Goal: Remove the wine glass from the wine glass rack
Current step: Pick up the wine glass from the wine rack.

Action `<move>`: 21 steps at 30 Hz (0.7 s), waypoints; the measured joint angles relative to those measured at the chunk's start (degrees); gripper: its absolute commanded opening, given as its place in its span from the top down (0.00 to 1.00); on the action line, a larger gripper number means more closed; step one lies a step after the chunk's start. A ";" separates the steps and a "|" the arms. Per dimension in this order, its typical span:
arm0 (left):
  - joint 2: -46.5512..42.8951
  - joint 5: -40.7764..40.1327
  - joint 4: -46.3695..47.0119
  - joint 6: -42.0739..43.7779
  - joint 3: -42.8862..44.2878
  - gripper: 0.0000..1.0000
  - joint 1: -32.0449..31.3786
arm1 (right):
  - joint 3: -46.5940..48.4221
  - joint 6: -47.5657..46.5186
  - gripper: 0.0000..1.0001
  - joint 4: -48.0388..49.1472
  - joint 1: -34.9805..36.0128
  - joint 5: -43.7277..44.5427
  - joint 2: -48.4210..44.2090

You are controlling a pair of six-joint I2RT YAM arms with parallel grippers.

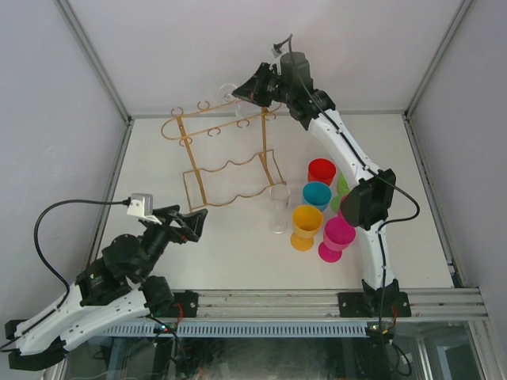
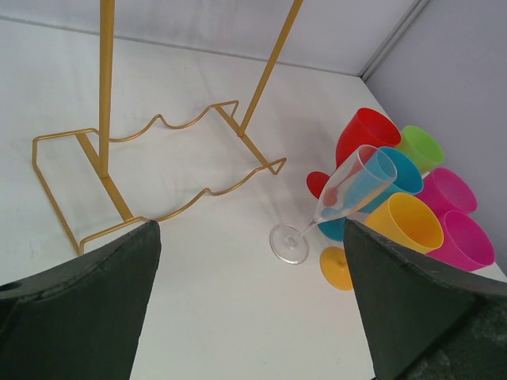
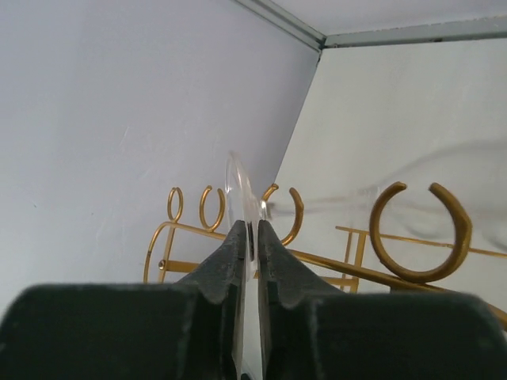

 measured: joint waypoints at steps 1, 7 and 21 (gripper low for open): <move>-0.07 -0.02 -0.07 0.00 0.00 0.00 0.00 | -0.04 0.44 1.00 0.07 0.02 0.15 0.00; -0.04 -0.02 -0.13 0.00 0.00 0.00 0.00 | -2.03 3.61 1.00 4.46 0.02 1.18 -0.02; -0.07 -0.07 -0.17 -0.02 0.00 0.00 0.00 | -3.56 12.11 1.00 9.66 -0.74 5.14 -0.02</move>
